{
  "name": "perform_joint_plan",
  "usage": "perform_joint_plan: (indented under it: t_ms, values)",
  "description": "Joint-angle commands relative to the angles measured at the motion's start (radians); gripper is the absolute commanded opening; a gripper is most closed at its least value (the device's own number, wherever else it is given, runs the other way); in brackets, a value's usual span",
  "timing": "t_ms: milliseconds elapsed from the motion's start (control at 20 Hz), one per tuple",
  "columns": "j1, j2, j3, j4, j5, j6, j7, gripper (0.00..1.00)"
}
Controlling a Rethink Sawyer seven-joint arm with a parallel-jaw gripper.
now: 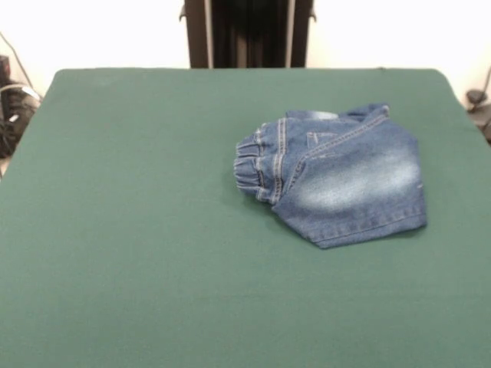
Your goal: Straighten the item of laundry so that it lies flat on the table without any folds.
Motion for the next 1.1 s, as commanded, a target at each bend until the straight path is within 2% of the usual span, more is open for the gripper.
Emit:
perform_joint_plan:
  t_ms: [50,1100]
  values:
    - [0.011,0.110,0.026,0.027,0.022,-0.072,0.232,1.00]
    - [0.003,0.160,0.031,0.038,0.029,-0.130,0.224,1.00]
